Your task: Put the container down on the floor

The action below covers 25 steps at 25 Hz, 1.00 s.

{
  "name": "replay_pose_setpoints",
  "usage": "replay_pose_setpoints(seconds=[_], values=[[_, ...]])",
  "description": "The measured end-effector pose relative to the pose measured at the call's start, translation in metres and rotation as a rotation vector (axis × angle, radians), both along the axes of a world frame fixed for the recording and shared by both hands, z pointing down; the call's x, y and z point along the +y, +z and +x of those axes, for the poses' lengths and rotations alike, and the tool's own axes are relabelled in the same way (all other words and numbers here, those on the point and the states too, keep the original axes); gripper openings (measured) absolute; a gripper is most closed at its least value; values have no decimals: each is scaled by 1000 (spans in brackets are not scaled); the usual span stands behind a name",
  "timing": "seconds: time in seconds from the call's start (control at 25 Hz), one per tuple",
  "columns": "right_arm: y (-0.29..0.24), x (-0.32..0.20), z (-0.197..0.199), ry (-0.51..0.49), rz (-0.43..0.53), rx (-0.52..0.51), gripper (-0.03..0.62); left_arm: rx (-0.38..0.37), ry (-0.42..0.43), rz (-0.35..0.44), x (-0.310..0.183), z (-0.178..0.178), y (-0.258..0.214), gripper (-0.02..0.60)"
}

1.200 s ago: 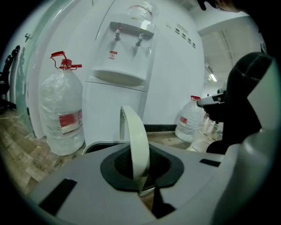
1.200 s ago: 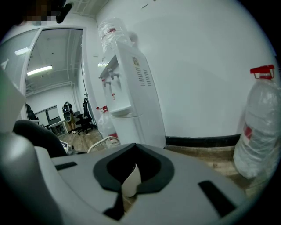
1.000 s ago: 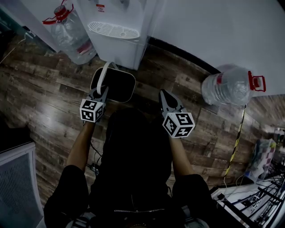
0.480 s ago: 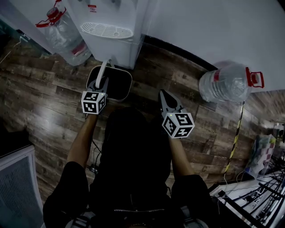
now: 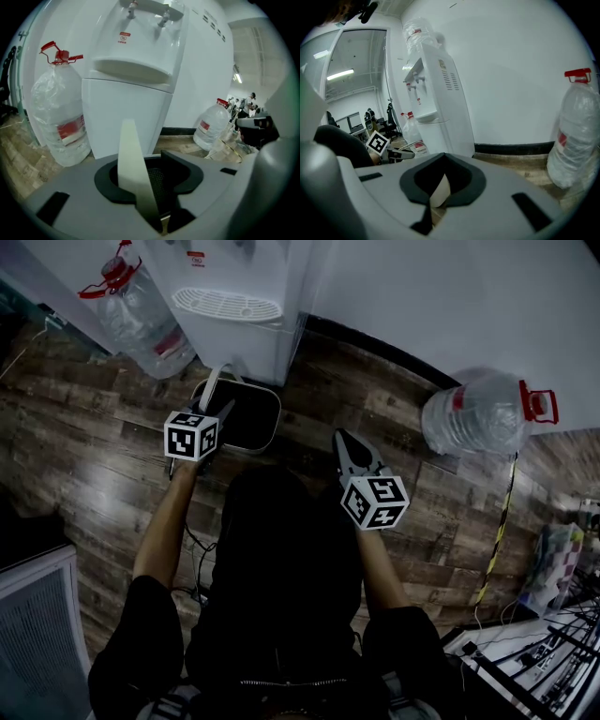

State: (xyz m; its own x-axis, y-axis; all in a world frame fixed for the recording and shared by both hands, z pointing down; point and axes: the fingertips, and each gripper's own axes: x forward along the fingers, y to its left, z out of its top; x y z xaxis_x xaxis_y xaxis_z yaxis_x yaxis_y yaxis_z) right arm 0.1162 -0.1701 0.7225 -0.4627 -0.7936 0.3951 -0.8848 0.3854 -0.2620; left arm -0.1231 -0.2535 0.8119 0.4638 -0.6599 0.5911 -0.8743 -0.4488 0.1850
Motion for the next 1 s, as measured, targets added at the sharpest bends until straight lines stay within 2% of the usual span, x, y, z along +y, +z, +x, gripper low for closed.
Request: replay_pose_setpoints(seconds=[0.2, 0.28, 0.36, 0.44, 0.48, 0.72, 0.84, 1.0], values=[[1, 1, -2, -9, -5, 1, 11, -48, -55, -24, 0, -17, 5, 170], [1, 2, -3, -13, -6, 2, 11, -94, -69, 30, -1, -24, -7, 175], [2, 1, -3, -14, -5, 4, 9, -169, -41, 105, -1, -24, -23, 173], [2, 0, -2, -12, -6, 3, 9, -214, -6, 124, -2, -18, -30, 162], [2, 0, -3, -12, -6, 1, 9, -213, 1, 112, -3, -16, -28, 129], [1, 0, -10, -20, -4, -8, 9, -138, -59, 57, -13, -24, -24, 106], [1, 0, -9, -16, -4, -6, 11, -97, -87, 77, -15, -24, -26, 95], [1, -1, -6, -10, -6, 1, 9, -82, -91, 103, -24, -16, -30, 89]])
